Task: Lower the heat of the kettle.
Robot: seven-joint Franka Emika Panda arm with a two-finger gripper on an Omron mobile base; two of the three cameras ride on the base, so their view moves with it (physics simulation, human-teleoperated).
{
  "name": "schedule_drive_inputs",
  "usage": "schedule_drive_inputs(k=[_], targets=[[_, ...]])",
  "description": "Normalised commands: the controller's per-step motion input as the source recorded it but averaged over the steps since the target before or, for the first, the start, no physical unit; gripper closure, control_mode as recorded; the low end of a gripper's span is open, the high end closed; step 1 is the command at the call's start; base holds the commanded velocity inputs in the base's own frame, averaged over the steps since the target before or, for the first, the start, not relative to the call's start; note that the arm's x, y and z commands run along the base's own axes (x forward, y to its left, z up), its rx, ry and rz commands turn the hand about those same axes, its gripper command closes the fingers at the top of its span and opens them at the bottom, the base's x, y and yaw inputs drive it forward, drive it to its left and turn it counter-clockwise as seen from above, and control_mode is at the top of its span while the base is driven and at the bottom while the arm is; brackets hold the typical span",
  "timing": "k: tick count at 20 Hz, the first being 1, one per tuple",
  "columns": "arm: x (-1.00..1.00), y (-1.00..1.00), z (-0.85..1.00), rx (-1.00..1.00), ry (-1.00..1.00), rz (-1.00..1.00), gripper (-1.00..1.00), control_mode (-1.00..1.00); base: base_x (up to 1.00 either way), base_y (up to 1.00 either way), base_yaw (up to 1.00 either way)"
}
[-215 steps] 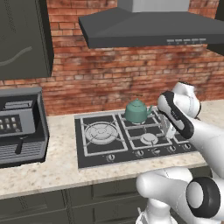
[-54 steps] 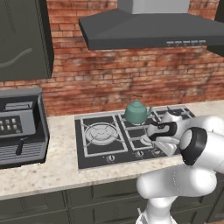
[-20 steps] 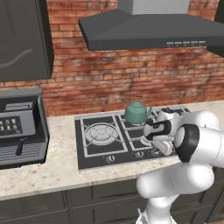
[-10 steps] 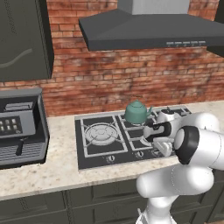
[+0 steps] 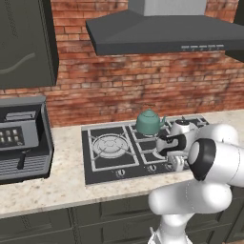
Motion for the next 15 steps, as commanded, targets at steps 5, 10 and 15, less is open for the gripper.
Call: schedule_drive_inputs(k=[5,10,15], targets=[[0.0,0.0,0.0,0.0,0.01,-0.29,1.0,-1.0,0.0,0.0,0.0],[0.0,0.0,0.0,0.02,0.03,-0.28,1.0,-1.0,0.0,0.0,0.0],[0.0,0.0,0.0,0.03,0.04,-0.28,1.0,-1.0,0.0,0.0,0.0]])
